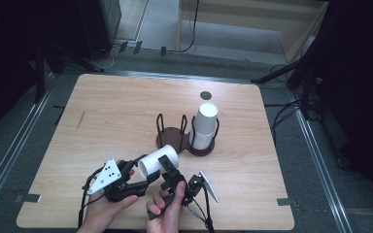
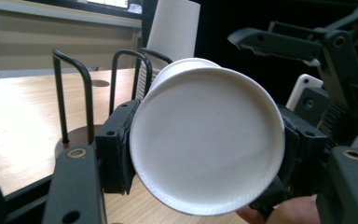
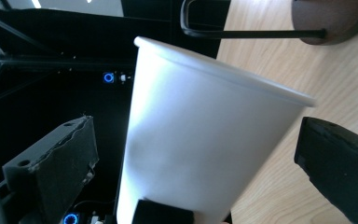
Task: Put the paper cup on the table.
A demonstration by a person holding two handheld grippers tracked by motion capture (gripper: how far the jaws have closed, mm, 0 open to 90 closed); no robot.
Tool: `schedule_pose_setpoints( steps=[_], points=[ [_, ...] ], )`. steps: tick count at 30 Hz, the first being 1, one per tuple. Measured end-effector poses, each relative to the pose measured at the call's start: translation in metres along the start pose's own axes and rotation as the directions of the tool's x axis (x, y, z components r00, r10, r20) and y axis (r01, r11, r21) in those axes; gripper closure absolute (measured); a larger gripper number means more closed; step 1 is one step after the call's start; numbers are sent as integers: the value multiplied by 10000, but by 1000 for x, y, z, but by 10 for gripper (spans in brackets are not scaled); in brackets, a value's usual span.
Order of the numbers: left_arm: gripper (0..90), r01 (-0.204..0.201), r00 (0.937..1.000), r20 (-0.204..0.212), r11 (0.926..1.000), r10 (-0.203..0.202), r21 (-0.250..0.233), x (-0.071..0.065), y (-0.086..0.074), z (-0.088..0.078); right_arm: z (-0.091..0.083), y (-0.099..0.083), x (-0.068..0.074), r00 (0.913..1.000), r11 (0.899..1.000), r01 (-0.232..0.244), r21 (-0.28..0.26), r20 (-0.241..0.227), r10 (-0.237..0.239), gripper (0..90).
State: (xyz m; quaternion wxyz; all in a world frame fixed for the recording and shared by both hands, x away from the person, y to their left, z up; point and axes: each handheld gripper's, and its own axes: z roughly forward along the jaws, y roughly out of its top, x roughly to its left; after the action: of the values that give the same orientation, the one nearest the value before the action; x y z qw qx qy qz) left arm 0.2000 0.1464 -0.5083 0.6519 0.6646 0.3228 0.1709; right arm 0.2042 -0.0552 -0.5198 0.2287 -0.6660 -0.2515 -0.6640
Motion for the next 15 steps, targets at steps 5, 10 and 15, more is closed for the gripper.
schedule_pose_setpoints(
  steps=[5,10,15],
  points=[
    [341,-22,9999,112,10000,22,35,-2,0,1,1,2,-2,9997,9998,-196,63,-127,197,0],
    [341,7,9999,155,10000,-8,61,-3,-1,1,3,2,-4,9991,9992,-383,107,-153,385,1],
    [341,13,9999,159,9999,-15,130,-3,-1,0,5,2,-6,9987,9989,-465,-24,-189,465,44]
  ],
)
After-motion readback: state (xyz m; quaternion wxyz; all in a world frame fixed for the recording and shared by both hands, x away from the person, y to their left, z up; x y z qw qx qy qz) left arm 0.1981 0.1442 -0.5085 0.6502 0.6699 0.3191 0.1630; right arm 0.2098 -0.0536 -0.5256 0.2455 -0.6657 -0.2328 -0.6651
